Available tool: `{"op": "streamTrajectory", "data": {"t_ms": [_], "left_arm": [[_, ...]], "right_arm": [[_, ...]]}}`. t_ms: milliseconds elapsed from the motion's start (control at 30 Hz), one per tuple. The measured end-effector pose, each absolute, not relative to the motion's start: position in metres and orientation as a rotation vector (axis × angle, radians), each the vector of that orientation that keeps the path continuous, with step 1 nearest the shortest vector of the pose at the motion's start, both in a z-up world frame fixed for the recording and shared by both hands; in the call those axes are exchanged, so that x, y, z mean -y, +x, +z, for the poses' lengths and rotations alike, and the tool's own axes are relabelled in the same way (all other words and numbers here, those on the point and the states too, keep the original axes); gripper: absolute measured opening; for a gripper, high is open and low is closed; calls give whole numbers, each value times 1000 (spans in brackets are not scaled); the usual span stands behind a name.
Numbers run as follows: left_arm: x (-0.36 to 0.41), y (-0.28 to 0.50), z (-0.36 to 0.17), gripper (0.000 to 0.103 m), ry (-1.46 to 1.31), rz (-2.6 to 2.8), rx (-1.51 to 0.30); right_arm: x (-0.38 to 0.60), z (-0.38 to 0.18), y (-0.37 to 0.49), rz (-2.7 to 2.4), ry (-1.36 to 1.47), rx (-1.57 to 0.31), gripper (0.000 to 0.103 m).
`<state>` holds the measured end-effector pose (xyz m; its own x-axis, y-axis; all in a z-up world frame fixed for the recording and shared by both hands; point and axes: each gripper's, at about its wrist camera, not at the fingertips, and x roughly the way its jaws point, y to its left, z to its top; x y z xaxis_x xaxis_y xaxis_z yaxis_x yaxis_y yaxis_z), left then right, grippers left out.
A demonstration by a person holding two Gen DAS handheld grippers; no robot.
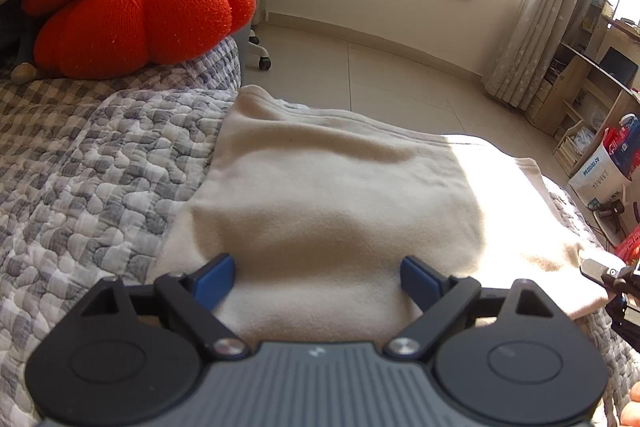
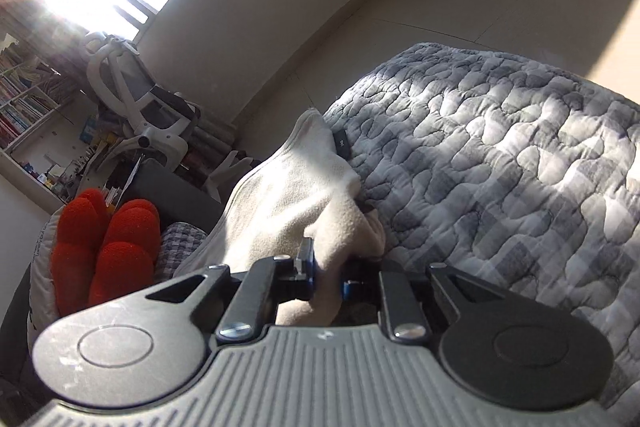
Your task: Fold clothes
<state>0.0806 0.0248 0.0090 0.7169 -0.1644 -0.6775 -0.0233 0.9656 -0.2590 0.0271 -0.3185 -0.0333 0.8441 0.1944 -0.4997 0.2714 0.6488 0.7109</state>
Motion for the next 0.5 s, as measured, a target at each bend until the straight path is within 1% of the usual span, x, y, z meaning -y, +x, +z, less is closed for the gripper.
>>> {"op": "streamTrajectory", "data": {"t_ms": [100,200,300,433,500], "left_arm": [[-49,84,11,90,-419,-98,-775],[-72,83,12,89,-570,-101,-750],[-79,81,13,89,-563,-82,-728],[-87,78,14,88,-555,-79,-720],[-93,77,16,88,-569,-68,-715]], "right_arm": [[322,-36,27,-50,913,-583,17],[314,-25,25,-44,871,-541,17],[305,-11,24,-25,835,-501,17],[303,-15,32,-98,807,-559,17],[306,-21,33,-122,838,-578,17]]}}
